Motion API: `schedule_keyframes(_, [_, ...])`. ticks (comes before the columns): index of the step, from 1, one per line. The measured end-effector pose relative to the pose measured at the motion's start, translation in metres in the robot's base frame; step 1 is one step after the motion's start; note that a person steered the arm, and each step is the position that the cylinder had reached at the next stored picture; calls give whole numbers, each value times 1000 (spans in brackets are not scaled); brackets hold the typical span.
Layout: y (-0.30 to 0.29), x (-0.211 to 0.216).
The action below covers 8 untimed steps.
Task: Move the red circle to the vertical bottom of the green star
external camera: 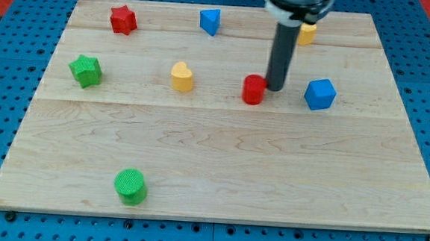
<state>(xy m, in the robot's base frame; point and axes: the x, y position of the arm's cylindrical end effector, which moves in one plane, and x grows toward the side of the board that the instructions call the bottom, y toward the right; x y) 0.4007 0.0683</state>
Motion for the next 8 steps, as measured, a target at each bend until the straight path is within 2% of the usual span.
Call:
schedule_keyframes(2, [-72, 32])
schedule_keyframes(7, [-84, 6])
schedule_keyframes(8, [-112, 7])
